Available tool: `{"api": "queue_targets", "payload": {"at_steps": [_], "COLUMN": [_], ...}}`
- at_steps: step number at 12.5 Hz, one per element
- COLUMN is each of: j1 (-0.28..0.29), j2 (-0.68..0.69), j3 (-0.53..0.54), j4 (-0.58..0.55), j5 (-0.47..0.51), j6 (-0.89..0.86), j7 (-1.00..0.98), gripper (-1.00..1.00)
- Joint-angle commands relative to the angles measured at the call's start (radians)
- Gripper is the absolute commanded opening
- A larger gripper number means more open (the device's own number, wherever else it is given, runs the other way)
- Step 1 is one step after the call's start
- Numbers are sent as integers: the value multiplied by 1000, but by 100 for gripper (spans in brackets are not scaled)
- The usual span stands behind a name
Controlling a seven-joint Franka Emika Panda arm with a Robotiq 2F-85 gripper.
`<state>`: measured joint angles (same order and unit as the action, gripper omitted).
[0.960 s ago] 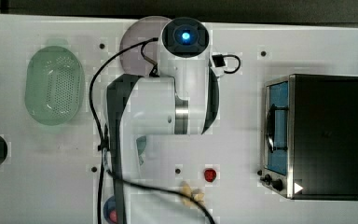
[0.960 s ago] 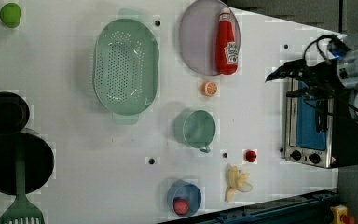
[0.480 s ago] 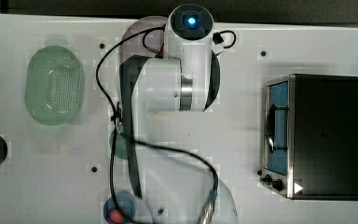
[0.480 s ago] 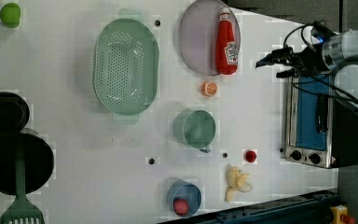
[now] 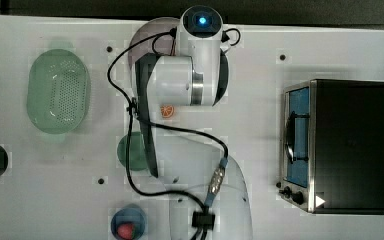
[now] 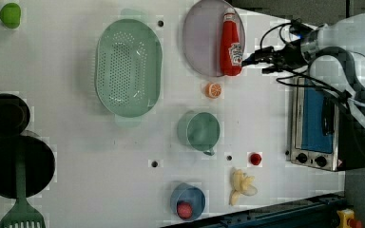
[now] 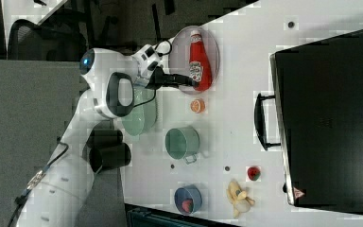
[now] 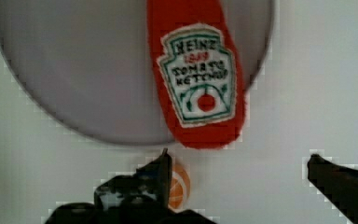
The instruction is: Pick ketchup from plate and place it on table.
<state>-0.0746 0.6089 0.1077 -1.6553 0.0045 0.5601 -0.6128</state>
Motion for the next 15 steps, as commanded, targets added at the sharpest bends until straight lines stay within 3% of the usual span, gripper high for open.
{"api": "queue_targets", "payload": {"at_steps": [1,11,12,15], "j1": [19,37,37,36], "j2": [58,229,232,225], "j3": [5,-4,-2,-1], "j4": [59,99,101,110], "j5": [3,-36,-36,-35], "j6": [72,339,346,345], "j7": [-94,-95,-95,-94], "gripper": [100,100,92,20]}}
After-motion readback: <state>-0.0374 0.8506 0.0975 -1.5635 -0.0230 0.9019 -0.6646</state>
